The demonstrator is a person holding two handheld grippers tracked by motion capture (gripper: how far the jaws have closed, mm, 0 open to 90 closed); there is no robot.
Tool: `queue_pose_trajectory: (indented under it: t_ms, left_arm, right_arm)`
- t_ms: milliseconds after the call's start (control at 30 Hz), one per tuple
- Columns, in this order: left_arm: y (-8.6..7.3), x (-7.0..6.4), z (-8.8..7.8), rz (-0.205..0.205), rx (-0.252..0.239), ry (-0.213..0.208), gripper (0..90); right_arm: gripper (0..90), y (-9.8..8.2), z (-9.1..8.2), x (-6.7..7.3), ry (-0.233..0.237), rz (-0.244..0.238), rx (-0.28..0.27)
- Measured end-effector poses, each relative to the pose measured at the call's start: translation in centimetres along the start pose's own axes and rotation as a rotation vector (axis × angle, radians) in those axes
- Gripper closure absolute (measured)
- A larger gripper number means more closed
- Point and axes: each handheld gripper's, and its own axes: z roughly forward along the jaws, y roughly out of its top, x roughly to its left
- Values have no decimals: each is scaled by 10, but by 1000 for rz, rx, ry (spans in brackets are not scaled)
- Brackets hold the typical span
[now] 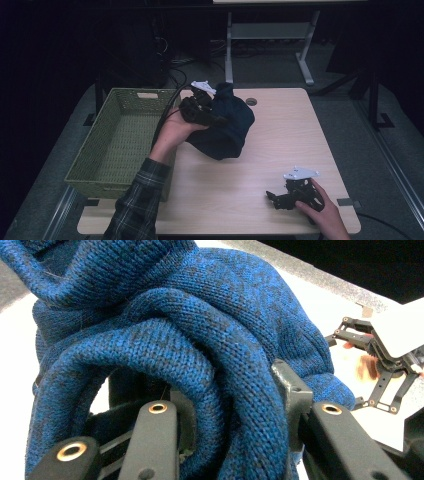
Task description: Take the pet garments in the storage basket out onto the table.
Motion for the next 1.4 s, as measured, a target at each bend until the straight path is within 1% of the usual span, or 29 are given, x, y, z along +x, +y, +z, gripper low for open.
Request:
queue_pose_trajectory:
  t_ms: [133,167,200,233,367,400,433,533,633,667,733,767,833,867,967,1067,1133,1167,1233,1267,1300,1400]
  left_arm:
    - [3,-5,22,12,23,1,617]
    - [3,-7,29,13,28,-4,617]
    - [3,-7,33,19,35,-7,617]
    - [3,-8,40,14,34,-13,617]
    - [1,-12,63,26,65,-27,616]
    - [0,-13,69,20,69,-28,616]
    - [-1,-14,75,23,86,-30,615]
    - [-6,-15,93,21,117,-37,614]
    - [-12,-16,111,7,146,-41,613]
    - [-13,-16,114,12,161,-43,611]
    - [-17,-16,124,7,179,-45,610]
    - [-18,-16,128,7,187,-47,609]
    - [-21,-16,136,5,195,-49,608]
    - [-23,-16,141,13,210,-48,606]
    - [-25,-17,150,14,217,-41,601]
    - [-30,-18,161,21,250,-37,583]
    - [-32,-17,166,23,263,-30,554]
    - [-32,-17,168,20,261,-24,534]
    - [-32,-16,168,19,259,-15,487]
    - [-32,-16,167,17,248,-7,461]
    - [-32,-15,166,20,251,-6,420]
    - [-30,-14,159,18,233,12,333]
  right_arm:
    - [0,0,0,0,0,0,0]
    - [0,0,0,0,0,0,0]
    - [0,0,0,0,0,0,0]
    - [0,0,0,0,0,0,0]
    - [0,0,0,0,0,-1,0]
    - [0,0,0,0,0,-1,0]
    - [0,0,0,0,0,-2,1]
    - [0,0,0,0,1,4,3]
    - [0,0,0,0,1,4,3]
    - [0,0,0,0,1,3,3]
    - [0,0,0,0,2,4,2]
    - [0,0,0,0,0,-2,0]
    - [0,0,0,0,1,1,0]
    - [0,0,0,0,2,2,0]
    - [0,0,0,0,-1,-3,-1]
    - [0,0,0,0,0,0,-1]
    - [0,0,0,0,2,4,1]
    - [0,0,0,0,2,4,1]
    - [0,0,0,0,1,3,2]
    - [0,0,0,0,1,2,2]
    - [0,0,0,0,2,2,2]
    - [0,0,0,0,2,4,1]
